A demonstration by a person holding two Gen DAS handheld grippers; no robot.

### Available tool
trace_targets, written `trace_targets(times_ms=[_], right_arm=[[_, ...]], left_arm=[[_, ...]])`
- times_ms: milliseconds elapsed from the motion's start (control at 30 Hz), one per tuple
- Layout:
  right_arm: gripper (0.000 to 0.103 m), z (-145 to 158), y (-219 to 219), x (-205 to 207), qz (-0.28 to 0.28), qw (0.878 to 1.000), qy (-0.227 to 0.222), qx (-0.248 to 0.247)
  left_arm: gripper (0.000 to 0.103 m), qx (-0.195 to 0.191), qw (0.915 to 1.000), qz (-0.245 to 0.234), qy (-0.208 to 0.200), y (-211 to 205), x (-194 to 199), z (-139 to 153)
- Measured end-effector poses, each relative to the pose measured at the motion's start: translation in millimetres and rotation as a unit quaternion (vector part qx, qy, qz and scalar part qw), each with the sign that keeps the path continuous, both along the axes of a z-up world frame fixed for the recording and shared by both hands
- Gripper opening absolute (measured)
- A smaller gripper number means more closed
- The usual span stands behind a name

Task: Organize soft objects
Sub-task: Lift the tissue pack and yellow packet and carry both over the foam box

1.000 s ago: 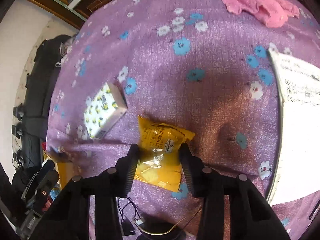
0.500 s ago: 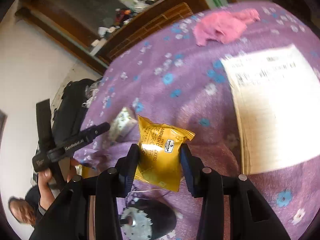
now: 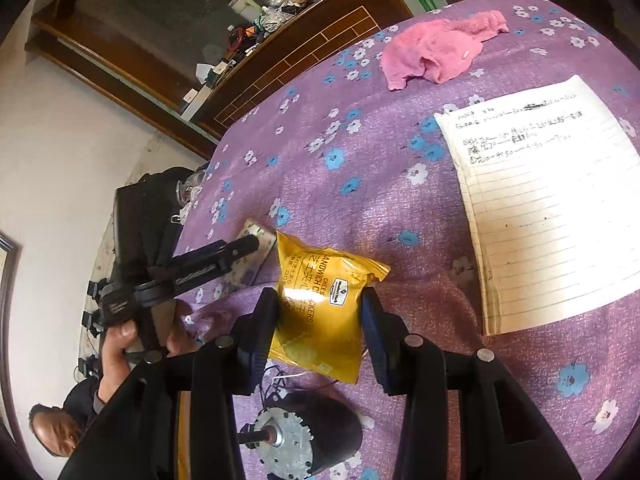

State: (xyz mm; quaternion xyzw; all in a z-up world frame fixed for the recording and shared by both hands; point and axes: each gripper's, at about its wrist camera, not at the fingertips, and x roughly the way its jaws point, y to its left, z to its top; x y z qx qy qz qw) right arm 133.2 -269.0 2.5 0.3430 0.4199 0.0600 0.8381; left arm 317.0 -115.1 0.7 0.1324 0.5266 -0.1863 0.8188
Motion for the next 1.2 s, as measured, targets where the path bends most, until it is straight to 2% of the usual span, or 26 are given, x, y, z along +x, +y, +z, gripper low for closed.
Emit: trace_targets(times_ms=[33,67,100,133,167,200,300,367,433,533,600,700,767,833,900,967,1033,1100,1133,1200], right_arm=[[0.041,-1,-1,1,-0.002,1.0,0.001,-0.001],[0.041,-2,-1,1,-0.003,1.0,0.002,0.0],[0.041,-3,-2,1,-0.003,1.0,0.003,0.002],[0.041,-3,-2,1,-0.004,1.0,0.004,0.003],[0.041,-3,-1,0,-0.004,1.0,0.004,0.001],[0.041,-3,0,1,-0.003,1.0,0.004,-0.002],[0.041,0,5,1,0.002,1.0,-0.002,-0.013],[0.041,4,5,0,0.005,1.0,-0.012,-0.013],[0.041,10,2,-4,0.001,0.999,-0.031,-0.011],[0.041,24,2,-12,-0.004,0.998,-0.068,-0.009],[0.041,37,8,-19,-0.002,0.995,-0.095,-0.018],[0.041,57,25,-31,0.012,0.99,-0.132,-0.038],[0.041,67,40,-36,0.032,0.988,-0.146,-0.042],[0.041,75,67,-39,0.067,0.985,-0.152,-0.054],[0.041,77,101,-42,0.112,0.981,-0.143,-0.063],[0.041,73,131,-44,0.149,0.978,-0.125,-0.068],[0.042,64,167,-43,0.188,0.974,-0.098,-0.076],[0.042,61,204,-38,0.216,0.969,-0.08,-0.089],[0.042,63,217,-36,0.224,0.966,-0.08,-0.1],[0.042,67,246,-28,0.234,0.96,-0.076,-0.131]], left_arm=[[0.07,0.021,0.9997,-0.011,0.007,-7,-4,-9],[0.072,0.031,0.9994,-0.015,-0.002,-9,-7,-13],[0.072,0.029,0.9993,-0.012,-0.018,-8,-9,-10],[0.072,0.03,0.9995,-0.01,-0.003,-7,-7,-10],[0.069,0.02,0.9997,-0.002,0.014,-4,-4,-11],[0.058,-0.003,0.9991,0.02,0.038,2,0,-11],[0.056,-0.01,0.998,0.057,0.026,16,0,0],[0.056,-0.028,0.9964,0.077,0.023,27,-7,15],[0.055,-0.061,0.9949,0.08,0.011,39,-25,46],[0.056,-0.107,0.9914,0.063,-0.042,66,-74,104],[0.056,-0.131,0.9869,0.066,-0.067,101,-112,139],[0.056,-0.164,0.977,0.114,-0.074,167,-151,163],[0.056,-0.166,0.9723,0.143,-0.081,205,-168,167],[0.056,-0.145,0.9686,0.18,-0.091,247,-185,161],[0.056,-0.131,0.9639,0.218,-0.08,279,-190,145],[0.056,-0.141,0.9578,0.246,-0.05,311,-197,123],[0.056,-0.156,0.9532,0.257,-0.031,328,-203,102],[0.056,-0.18,0.9471,0.265,-0.027,337,-204,97],[0.056,-0.194,0.9459,0.257,-0.037,336,-207,99],[0.056,-0.2,0.9485,0.239,-0.056,327,-212,104]])
